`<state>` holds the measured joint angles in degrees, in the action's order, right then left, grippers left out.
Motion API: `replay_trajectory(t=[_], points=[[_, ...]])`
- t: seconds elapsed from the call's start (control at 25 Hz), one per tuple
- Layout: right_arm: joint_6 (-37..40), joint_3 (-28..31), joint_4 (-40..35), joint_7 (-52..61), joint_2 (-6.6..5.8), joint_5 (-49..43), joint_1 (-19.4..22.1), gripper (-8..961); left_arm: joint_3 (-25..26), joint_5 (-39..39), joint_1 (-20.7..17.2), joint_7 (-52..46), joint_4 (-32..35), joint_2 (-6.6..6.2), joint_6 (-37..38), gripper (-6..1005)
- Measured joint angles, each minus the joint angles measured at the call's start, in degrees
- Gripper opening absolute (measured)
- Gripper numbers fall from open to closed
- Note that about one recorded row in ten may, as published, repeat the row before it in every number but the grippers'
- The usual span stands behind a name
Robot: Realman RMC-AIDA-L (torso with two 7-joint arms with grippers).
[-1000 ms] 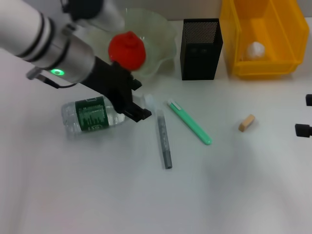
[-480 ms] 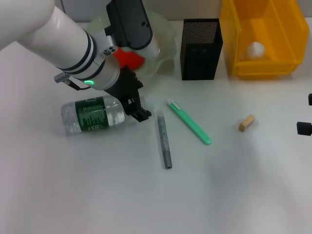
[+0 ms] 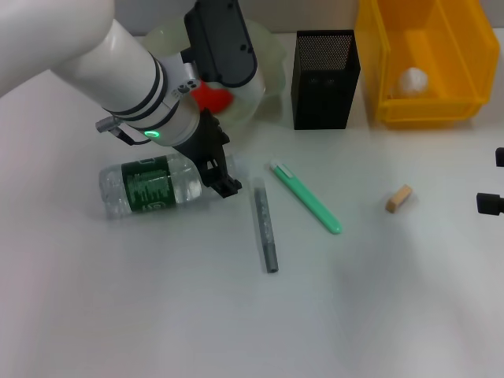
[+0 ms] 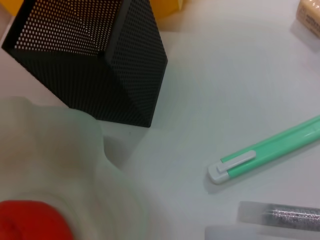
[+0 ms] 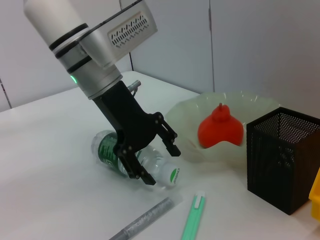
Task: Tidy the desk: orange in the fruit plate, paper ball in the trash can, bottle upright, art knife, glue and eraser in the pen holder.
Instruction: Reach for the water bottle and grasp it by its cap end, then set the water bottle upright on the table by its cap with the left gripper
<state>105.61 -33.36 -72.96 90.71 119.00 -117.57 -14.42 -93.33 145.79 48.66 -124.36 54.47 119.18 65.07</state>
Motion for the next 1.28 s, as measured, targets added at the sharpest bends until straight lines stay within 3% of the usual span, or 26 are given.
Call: replay_trajectory(t=[0.64,0.88,1.08,1.24,1.28], points=[[0.5,-0.1,0.7,0.7,0.05,-1.3,-0.5,826,-2.4,-0.2,3.0,0.5,-4.1,0.0,-1.6,758],[0.3,-0.1,0.7,0.8,0.08,-1.3,-0.7,826,-3.2,0.0,3.0,0.7,-4.1,0.0,-1.4,546],[0.1,-0.1,0.7,0.8,0.09,-1.3,-0.9,825,-3.6,-0.1,2.3,0.7,-2.6,-0.01,-1.2,445],[0.1,-0.1,0.8,0.8,0.09,-1.1,-1.7,825,-2.3,-0.4,0.1,0.3,1.1,-0.03,-0.3,445],[0.1,-0.1,0.8,0.8,0.09,-1.1,-1.7,825,-0.7,-1.0,-2.4,0.2,5.3,-0.13,0.7,445]])
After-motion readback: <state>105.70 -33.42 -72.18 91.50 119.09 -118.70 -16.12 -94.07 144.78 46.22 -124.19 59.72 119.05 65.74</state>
